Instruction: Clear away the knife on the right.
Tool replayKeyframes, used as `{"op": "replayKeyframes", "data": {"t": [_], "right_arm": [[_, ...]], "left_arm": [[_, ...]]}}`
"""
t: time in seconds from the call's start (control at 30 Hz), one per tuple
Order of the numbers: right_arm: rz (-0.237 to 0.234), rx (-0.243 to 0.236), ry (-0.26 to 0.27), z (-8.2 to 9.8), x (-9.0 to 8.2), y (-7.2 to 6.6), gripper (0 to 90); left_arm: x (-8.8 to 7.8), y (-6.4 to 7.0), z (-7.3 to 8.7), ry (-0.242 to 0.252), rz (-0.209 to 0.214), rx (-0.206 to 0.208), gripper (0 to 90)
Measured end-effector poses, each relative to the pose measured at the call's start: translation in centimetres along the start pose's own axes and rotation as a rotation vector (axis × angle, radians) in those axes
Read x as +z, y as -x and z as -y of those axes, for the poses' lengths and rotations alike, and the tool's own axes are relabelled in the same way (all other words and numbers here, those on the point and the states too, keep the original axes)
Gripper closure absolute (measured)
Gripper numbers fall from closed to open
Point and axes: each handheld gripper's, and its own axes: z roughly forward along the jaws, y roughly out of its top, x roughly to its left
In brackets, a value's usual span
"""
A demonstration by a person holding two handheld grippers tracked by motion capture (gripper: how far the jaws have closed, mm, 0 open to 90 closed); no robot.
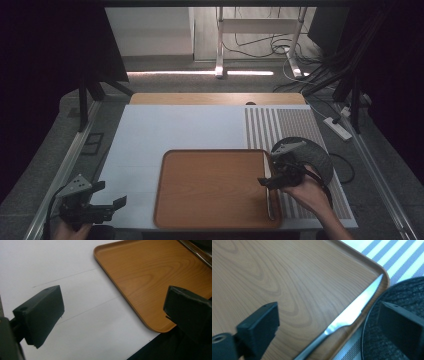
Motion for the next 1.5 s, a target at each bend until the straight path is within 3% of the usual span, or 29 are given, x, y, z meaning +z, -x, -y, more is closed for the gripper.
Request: {"op": "replayKeyframes", "data": {"t": [0.07,0.57,1.13,1.5], "right_arm": [[-0.003,0.003,0.007,0.3,-0.1,0.1,0.2],[0.021,0.029,0.035,2.2,-1.2,0.5,0.0],[0.07,0.087,0.099,4.6,-3.5,0.8,0.0],[0.093,0.123,0.11,6.4,-4.6,0.8,0.0]], "left_arm": [[0.0,0.0,0.0,-0.001,0.0,0.0,3.2],[0.0,0.0,0.0,0.001,0.0,-0.001,3.2],[0.0,0.0,0.0,-0.002,-0.002,0.0,3.2],[0.0,0.0,0.0,-0.005,-0.004,0.0,3.2]]}}
